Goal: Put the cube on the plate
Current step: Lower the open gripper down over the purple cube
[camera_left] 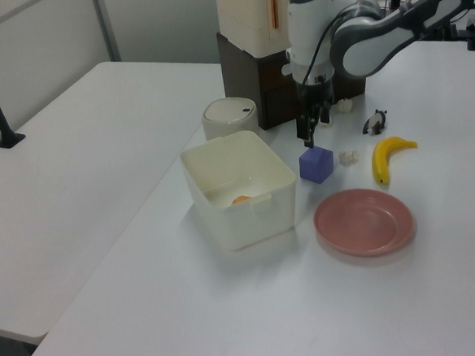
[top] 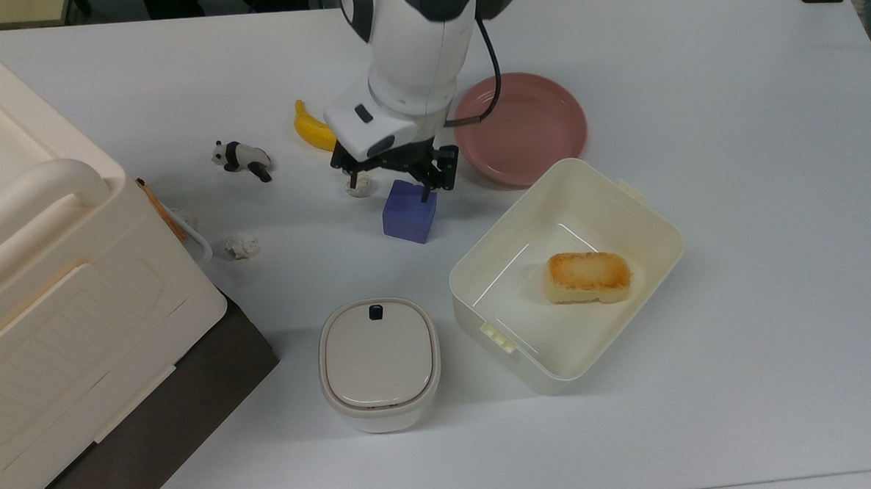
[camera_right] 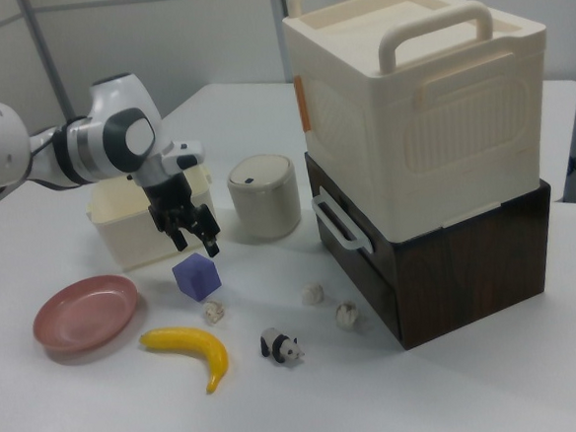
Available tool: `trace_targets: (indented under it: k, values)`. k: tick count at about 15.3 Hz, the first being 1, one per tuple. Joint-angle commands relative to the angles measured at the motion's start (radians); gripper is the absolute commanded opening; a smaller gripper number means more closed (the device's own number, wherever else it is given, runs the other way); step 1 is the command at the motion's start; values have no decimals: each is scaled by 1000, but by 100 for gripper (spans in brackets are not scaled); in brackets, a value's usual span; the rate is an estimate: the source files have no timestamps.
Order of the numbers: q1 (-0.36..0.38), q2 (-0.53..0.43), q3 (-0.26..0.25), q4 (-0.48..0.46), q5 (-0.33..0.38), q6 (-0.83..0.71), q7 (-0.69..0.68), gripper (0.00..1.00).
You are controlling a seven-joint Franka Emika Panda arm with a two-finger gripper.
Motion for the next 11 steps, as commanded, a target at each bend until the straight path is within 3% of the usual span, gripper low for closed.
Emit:
trace_targets:
  k: [1, 5, 7, 8, 11]
  values:
    - [22, 42, -7, -9, -23, 33, 38, 100]
    - [48, 49, -7, -25, -26, 32, 58, 100]
    - [49, 49, -7, -26, -28, 32, 57, 73]
    - [49, 50, -7, -28, -28, 32, 57, 65]
    - [60, 50, -7, -36, -42, 32, 58, 65]
